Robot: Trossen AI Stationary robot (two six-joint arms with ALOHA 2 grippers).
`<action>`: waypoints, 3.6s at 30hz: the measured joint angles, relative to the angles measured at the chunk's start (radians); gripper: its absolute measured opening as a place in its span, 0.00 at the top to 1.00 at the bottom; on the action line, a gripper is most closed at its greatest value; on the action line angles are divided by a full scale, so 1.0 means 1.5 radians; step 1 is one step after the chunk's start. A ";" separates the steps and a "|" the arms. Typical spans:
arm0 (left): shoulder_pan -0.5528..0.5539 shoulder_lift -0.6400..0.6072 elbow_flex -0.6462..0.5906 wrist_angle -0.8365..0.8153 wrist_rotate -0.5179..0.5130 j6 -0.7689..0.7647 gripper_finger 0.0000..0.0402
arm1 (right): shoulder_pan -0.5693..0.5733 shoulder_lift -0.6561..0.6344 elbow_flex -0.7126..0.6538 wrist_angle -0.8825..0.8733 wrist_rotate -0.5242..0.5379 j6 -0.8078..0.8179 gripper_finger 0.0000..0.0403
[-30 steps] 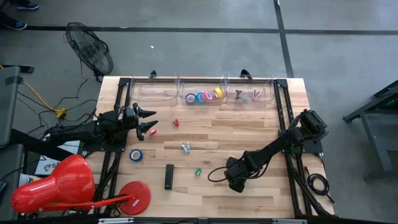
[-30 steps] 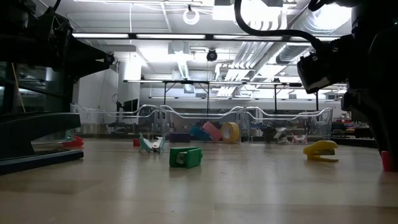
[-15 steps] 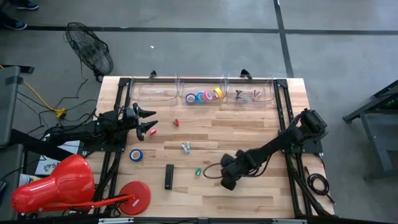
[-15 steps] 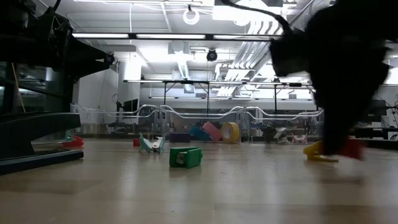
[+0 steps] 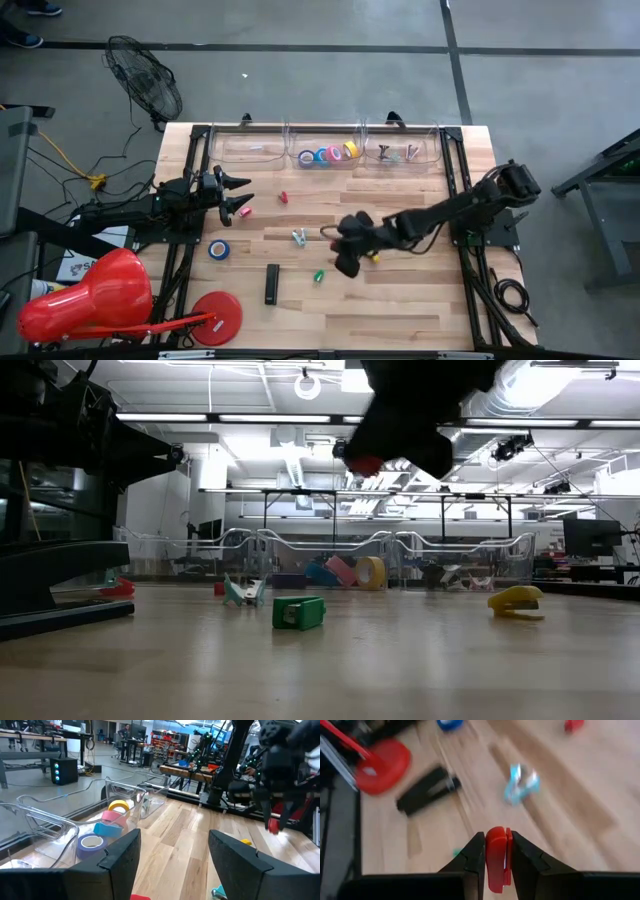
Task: Pick and place Stapler, Stapler remover, tape
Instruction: Put the bottom right red stapler into the left transparent bin
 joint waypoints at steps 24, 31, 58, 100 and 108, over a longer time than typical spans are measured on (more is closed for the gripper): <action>0.000 0.000 -0.002 0.050 -0.094 -0.107 0.43 | -0.236 -0.028 0.001 0.276 -0.184 -0.230 0.86; 0.000 0.053 -0.001 0.136 -0.033 -0.154 0.43 | -0.284 -0.028 0.001 0.331 -0.244 -0.232 0.86; 0.000 0.695 0.411 0.279 0.024 -0.123 0.43 | -0.377 -0.028 0.001 0.510 -0.455 -0.203 0.87; 0.000 0.780 0.505 0.282 0.083 -0.179 0.72 | -0.377 -0.028 0.001 0.538 -0.469 -0.228 0.87; 0.000 0.780 0.505 0.282 0.083 -0.174 0.88 | -0.377 -0.028 0.001 0.538 -0.469 -0.222 0.87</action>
